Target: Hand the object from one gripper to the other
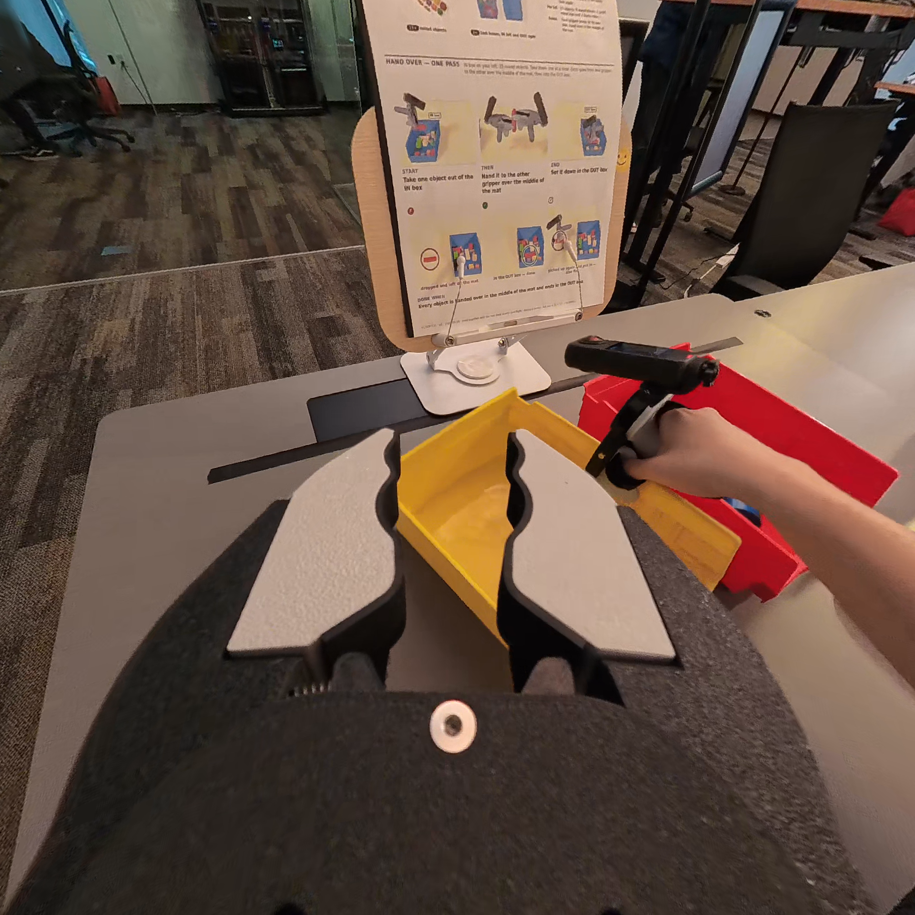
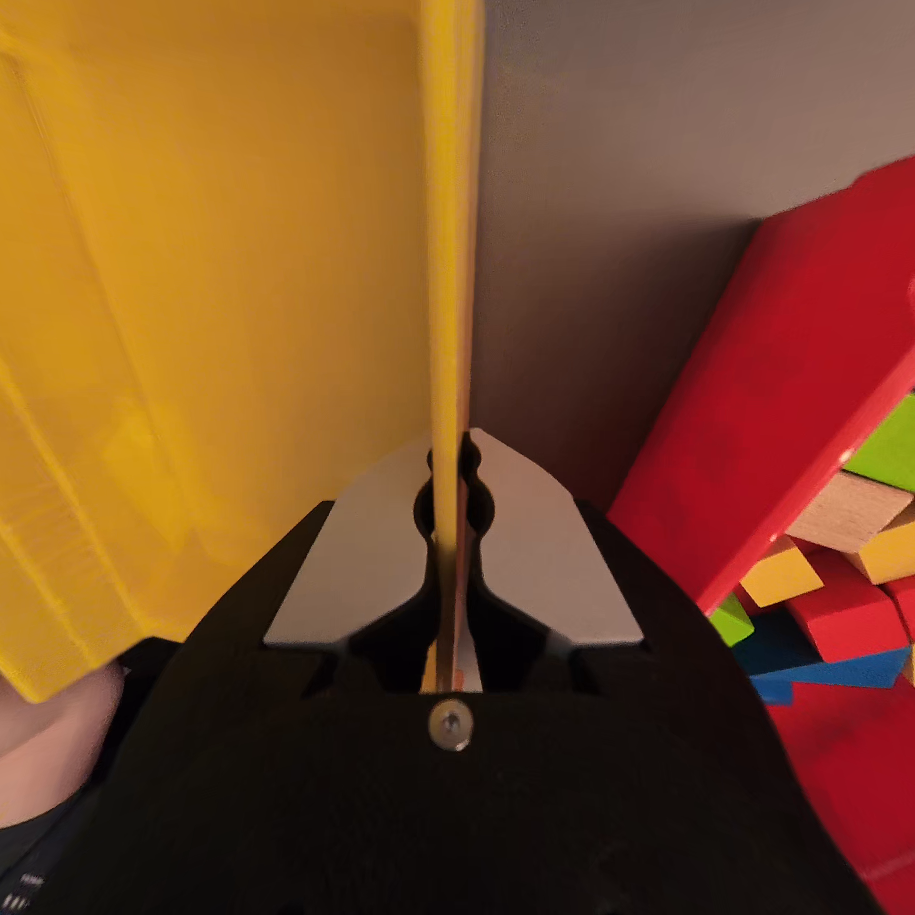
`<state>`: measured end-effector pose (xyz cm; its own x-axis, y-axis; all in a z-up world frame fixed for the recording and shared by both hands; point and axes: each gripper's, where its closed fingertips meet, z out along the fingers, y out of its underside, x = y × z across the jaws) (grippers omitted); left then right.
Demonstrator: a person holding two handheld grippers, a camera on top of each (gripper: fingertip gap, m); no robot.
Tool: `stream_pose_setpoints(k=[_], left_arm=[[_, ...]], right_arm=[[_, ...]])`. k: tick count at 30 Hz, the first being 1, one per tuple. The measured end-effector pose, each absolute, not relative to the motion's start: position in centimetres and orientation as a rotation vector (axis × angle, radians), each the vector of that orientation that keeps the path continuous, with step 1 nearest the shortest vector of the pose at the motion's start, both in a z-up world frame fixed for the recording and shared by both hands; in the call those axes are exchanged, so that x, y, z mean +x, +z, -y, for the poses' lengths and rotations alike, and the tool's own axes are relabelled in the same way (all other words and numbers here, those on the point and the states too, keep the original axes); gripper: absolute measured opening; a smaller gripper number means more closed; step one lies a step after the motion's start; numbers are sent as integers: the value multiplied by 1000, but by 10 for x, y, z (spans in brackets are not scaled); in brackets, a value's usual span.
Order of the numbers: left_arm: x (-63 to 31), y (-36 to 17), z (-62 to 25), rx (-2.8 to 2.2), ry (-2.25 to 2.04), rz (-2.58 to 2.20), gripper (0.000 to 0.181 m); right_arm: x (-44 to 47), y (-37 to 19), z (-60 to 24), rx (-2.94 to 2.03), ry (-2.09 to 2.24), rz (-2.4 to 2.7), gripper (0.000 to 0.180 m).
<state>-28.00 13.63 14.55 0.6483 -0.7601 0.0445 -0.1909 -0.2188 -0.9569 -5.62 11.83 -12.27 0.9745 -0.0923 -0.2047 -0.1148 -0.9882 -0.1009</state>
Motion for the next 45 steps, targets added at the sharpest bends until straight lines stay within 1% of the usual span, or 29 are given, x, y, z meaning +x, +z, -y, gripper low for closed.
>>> stream_pose_setpoints(k=[3, 6, 10, 13, 18, 21, 24, 28, 31, 34, 36, 38, 39, 41, 42, 43, 45], left_arm=[[-284, 145, -137, -1756, -638, -760, 40], [-288, 145, -137, -1760, -633, -752, 40], [-294, 149, -132, -1750, -643, -749, 42], [-304, 160, -128, -1719, -680, -687, 48], [-303, 179, -111, -1633, -750, -654, 52], [-282, 174, -104, -1642, -774, -718, 55], [-240, 164, -99, -1645, -870, -800, 56], [-159, 124, -93, -1715, -1003, -966, 56], [-93, 71, -78, -1820, -1016, -1116, 59], [-40, 14, -69, -2001, -985, -1208, 69], [-9, -11, -66, -2077, -987, -1221, 67], [11, -38, -69, -2159, -883, -1262, 67], [13, -52, -73, -2214, -764, -1297, 69], [11, -77, -80, -2309, -505, -1382, 62], [14, -83, -77, -2354, -472, -1409, 61], [21, -82, -74, -2393, -513, -1405, 56], [23, -87, -73, -2484, -468, -1417, 55]], right_arm=[[-62, -112, -119, -3046, 324, -91, 7], [-66, -91, -122, -3048, 360, -27, 7], [-64, -38, -123, -3007, 444, 35, 6], [-42, 10, -115, -2974, 425, 47, 7], [40, 66, -85, -2906, 379, -112, 7], [112, 78, -49, -2861, 370, -303, 7], [187, 78, 2, -2847, 317, -506, 7], [268, 77, 69, -2821, 195, -717, 7], [308, 78, 109, -2784, 179, -835, 7], [334, 77, 140, -2757, 179, -913, 7], [347, 75, 154, -2744, 161, -950, 7], [358, 69, 165, -2737, 148, -975, 7], [362, 65, 169, -2738, 149, -982, 7], [367, 55, 176, -2747, 163, -999, 7], [369, 50, 179, -2754, 172, -1004, 7], [371, 45, 182, -2759, 181, -1010, 7], [375, 35, 187, -2769, 181, -1016, 7]])
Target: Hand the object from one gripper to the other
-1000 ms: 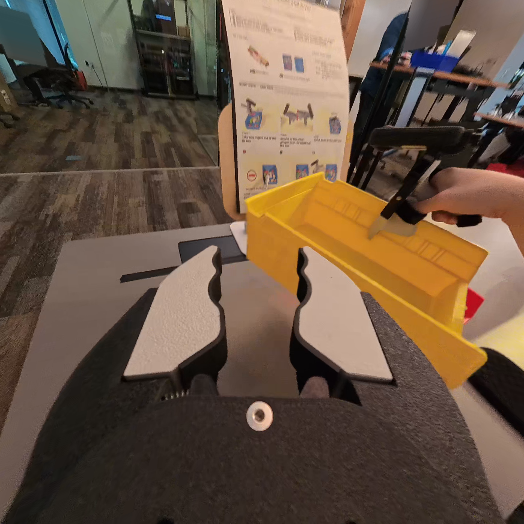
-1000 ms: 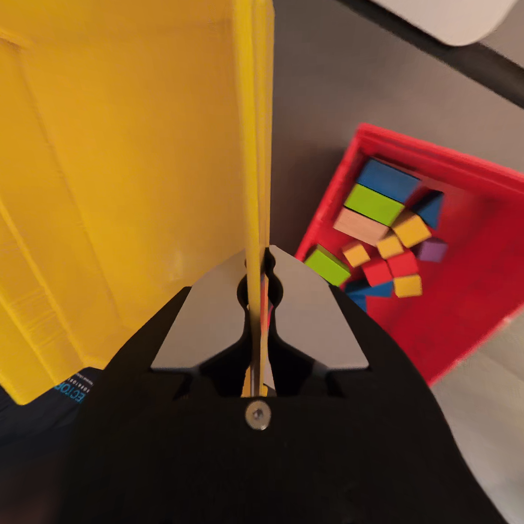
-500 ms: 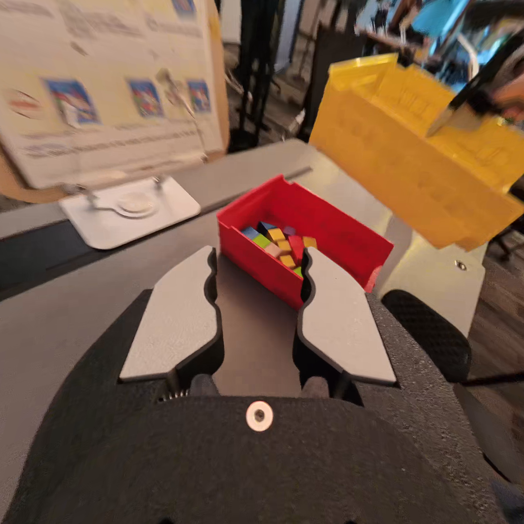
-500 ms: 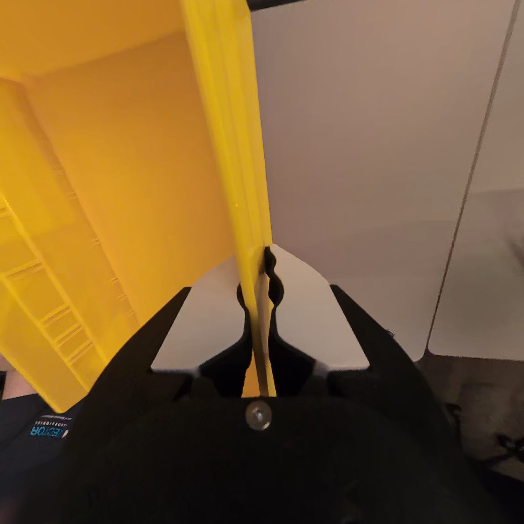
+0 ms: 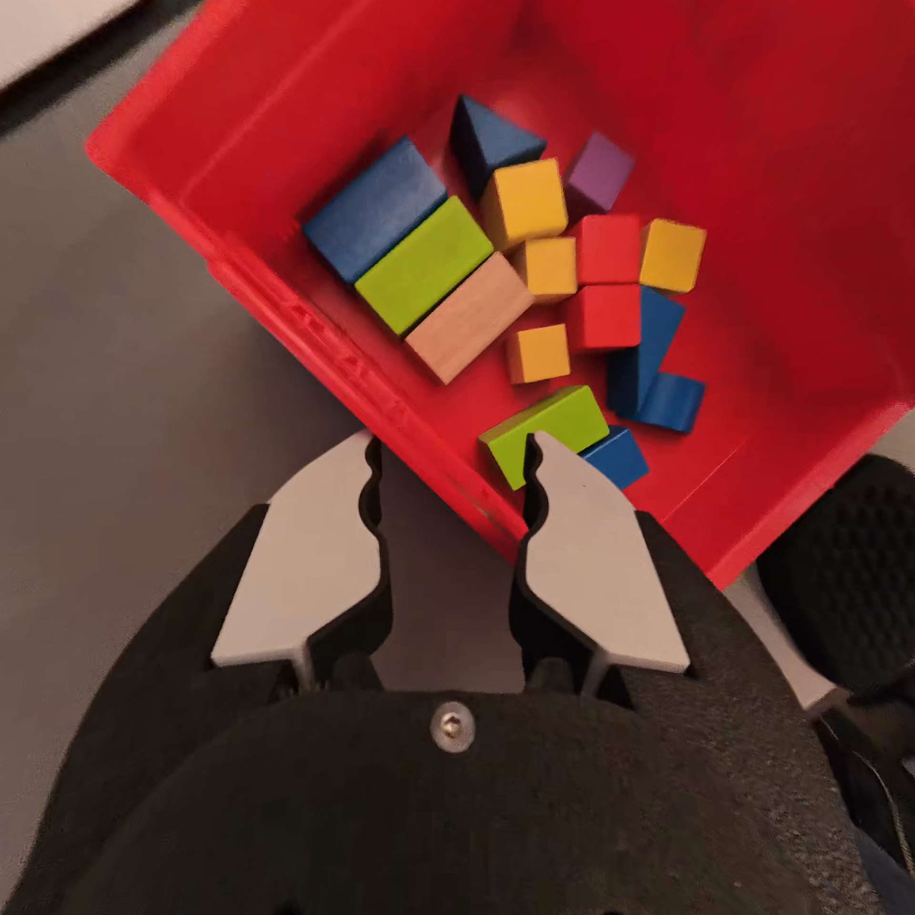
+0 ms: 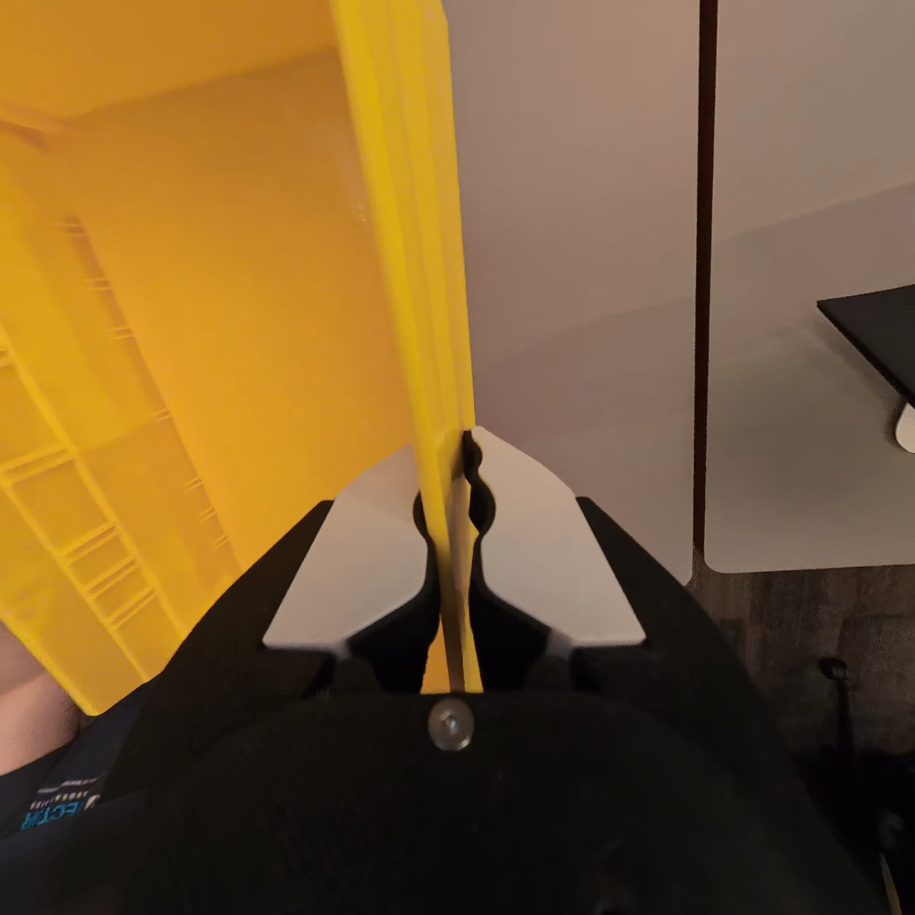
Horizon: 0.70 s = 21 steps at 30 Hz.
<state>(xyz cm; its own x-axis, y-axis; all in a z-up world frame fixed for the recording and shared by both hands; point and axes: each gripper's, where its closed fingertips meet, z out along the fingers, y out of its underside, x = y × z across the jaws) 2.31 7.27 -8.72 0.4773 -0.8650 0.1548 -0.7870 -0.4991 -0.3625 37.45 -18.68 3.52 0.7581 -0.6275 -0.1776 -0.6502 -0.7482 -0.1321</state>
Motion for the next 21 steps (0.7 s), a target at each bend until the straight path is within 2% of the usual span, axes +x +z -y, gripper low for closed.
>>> stream_pose_setpoints(k=[3, 5, 8, 10, 21], left_arm=[[15, -97, -68, -2644, -351, -1495, 52], [10, -99, -63, -2753, -338, -1521, 36], [1, -96, -72, -2769, -300, -1530, 32], [-3, -96, -71, -2789, -365, -1540, 23], [-88, -94, -128, -2827, -415, -1365, 6]], right_arm=[[379, 23, 192, -2792, 164, -1019, 7], [379, 16, 194, -2808, 154, -1019, 8], [377, 7, 193, -2838, 147, -1003, 8], [374, 1, 190, -2847, 159, -988, 8], [336, -46, 144, -2848, 308, -873, 8]])
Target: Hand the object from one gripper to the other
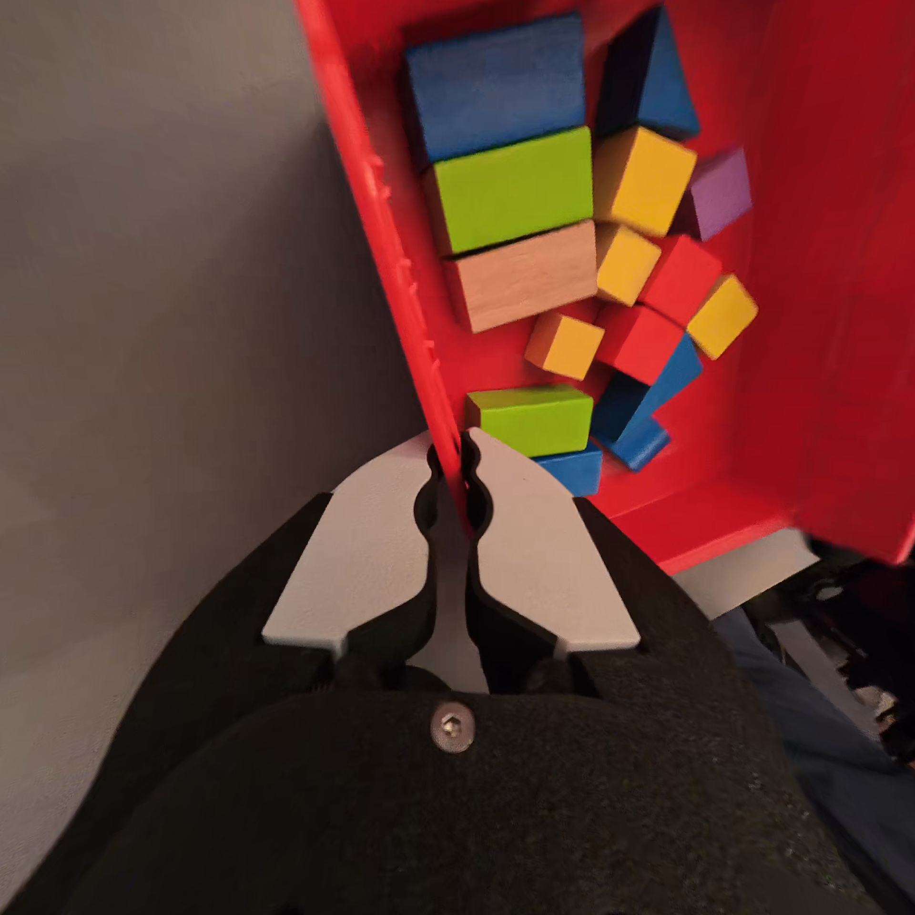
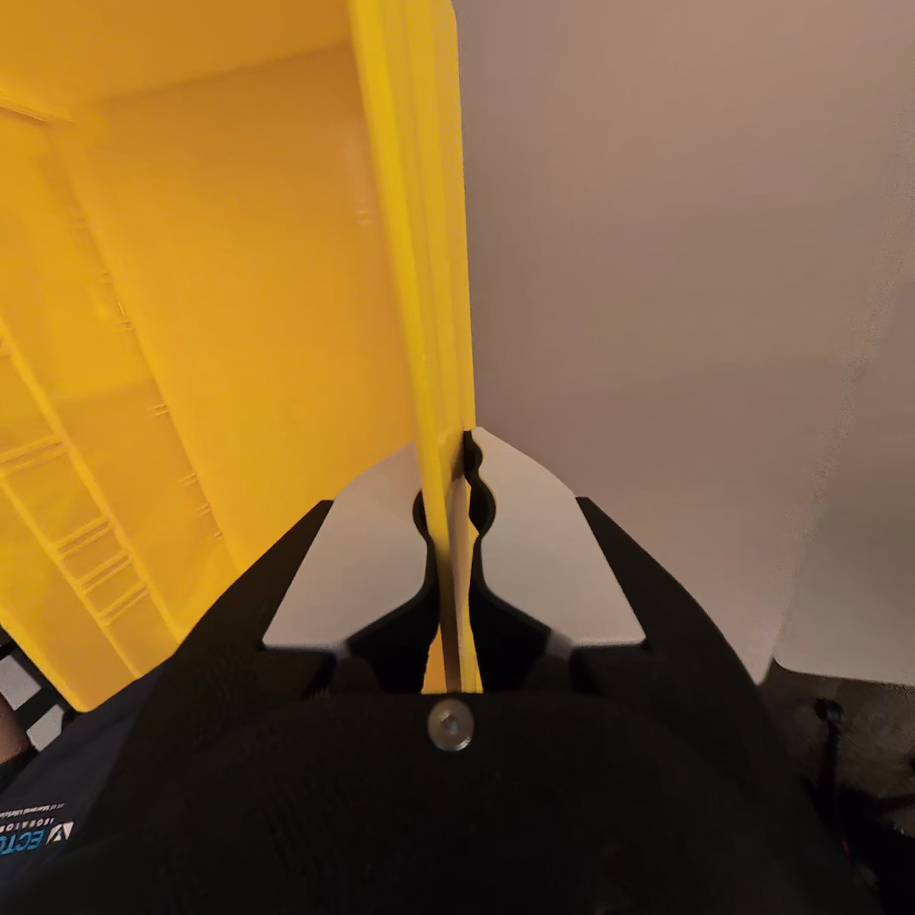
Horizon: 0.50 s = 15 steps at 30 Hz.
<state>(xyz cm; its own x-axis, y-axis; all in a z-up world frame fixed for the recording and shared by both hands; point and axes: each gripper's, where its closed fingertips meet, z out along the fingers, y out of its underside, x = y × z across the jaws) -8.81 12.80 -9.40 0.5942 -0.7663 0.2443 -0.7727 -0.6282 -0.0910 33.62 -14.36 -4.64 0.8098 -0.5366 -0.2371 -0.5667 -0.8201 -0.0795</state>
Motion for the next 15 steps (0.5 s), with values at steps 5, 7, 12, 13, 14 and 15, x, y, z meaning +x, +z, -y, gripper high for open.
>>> stream_pose_setpoints(k=[5, 7, 12, 13, 14, 15], left_arm=[[-135, -93, -159, 2878, 518, 1215, 4], [-155, -93, -169, 2908, 531, 1167, 4], [-201, -92, -193, 2996, 533, 1076, 4], [-209, -92, -198, 3018, 539, 1051, 4], [-217, -92, -202, 3038, 550, 1023, 4], [-225, -92, -205, 3057, 560, 992, 4]], right_arm=[[303, -86, 107, -2855, 390, -807, 8], [288, -101, 93, -2865, 422, -776, 8], [265, -121, 70, -2860, 464, -778, 8], [262, -123, 67, -2862, 458, -778, 8], [260, -125, 65, -2862, 450, -778, 8], [257, -128, 63, -2864, 437, -771, 8]])
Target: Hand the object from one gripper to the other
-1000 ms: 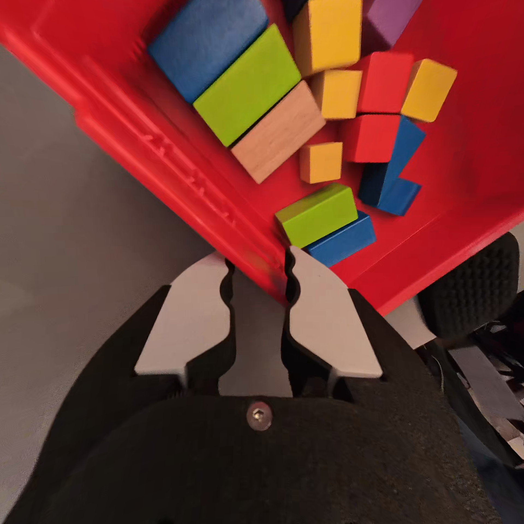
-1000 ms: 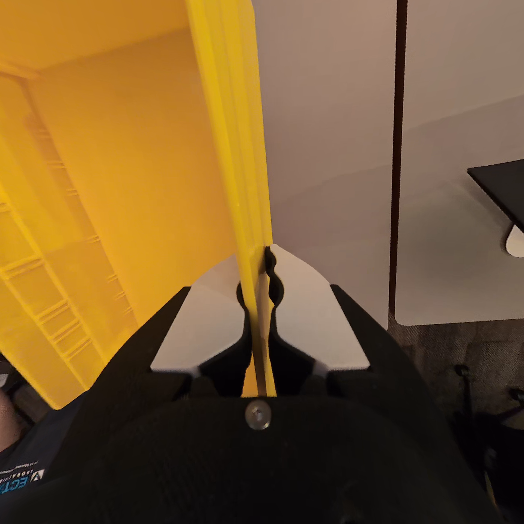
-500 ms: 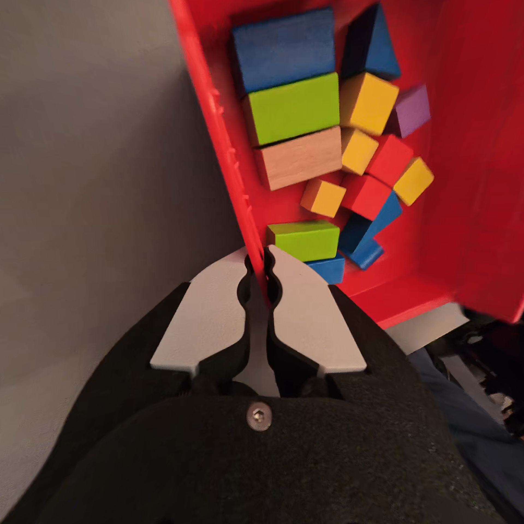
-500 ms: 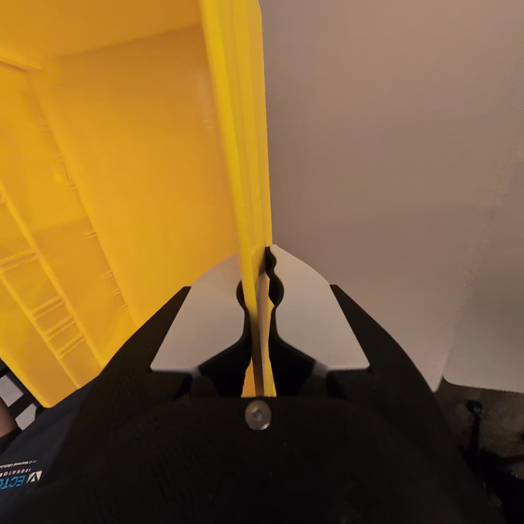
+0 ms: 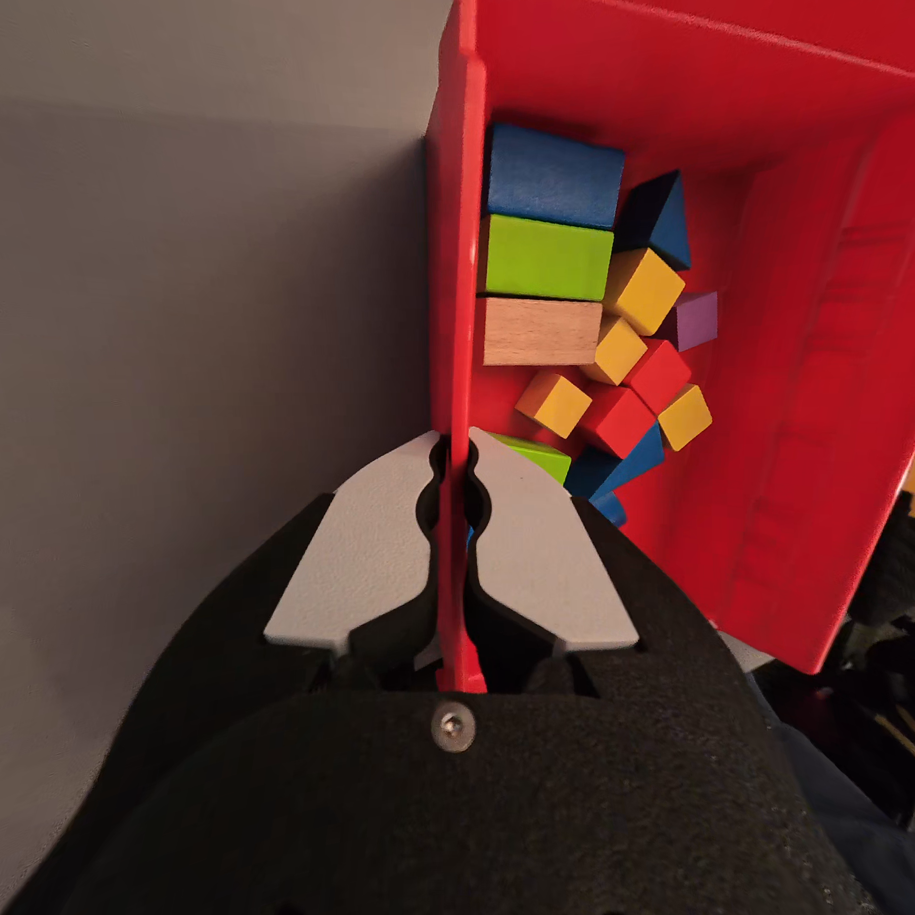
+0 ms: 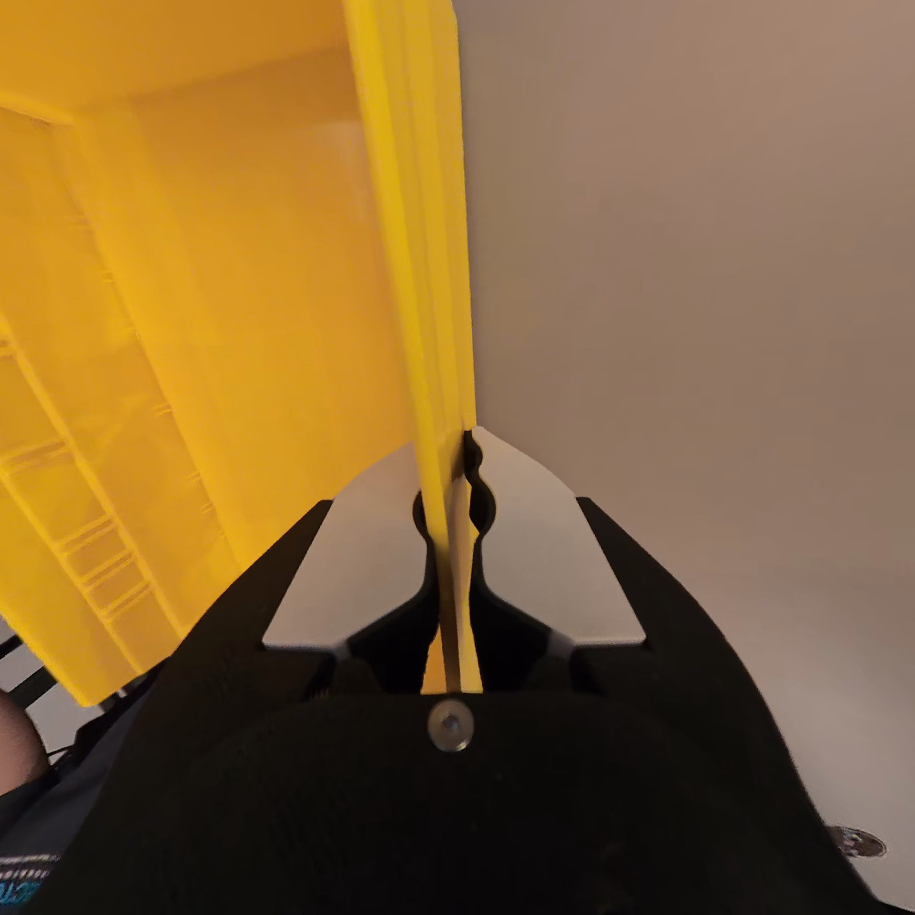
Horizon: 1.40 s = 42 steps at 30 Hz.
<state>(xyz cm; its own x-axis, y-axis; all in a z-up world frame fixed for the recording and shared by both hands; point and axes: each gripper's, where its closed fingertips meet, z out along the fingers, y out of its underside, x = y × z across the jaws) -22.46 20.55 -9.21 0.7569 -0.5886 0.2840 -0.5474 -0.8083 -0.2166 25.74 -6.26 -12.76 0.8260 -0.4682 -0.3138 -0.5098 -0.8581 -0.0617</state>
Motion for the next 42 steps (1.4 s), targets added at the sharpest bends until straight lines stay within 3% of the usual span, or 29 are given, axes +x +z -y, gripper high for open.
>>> stream_pose_setpoints(k=[9, 13, 18, 21, 34, 38, 42], left_arm=[[-273, -91, -229, -2782, -520, -787, 4], [-283, -91, -234, -2748, -523, -802, 5], [-292, -90, -243, -2688, -562, -780, 6], [-296, -89, -251, -2661, -560, -757, 4], [-311, -86, -240, -2685, -636, -683, 8], [-304, -48, -255, -2489, -755, -581, 22], [-296, 22, -242, -2174, -854, -678, 17]], right_arm=[[255, -125, 47, -2814, 352, -669, 15], [280, -81, 32, -2569, 176, -633, 32], [289, 5, 22, -2270, -362, -354, 32], [261, 26, 2, -2180, -468, -153, 37], [142, 49, -78, -1951, -138, 148, 41], [134, 53, -77, -1881, -147, 220, 41], [131, 60, -72, -1843, -117, 236, 41]])
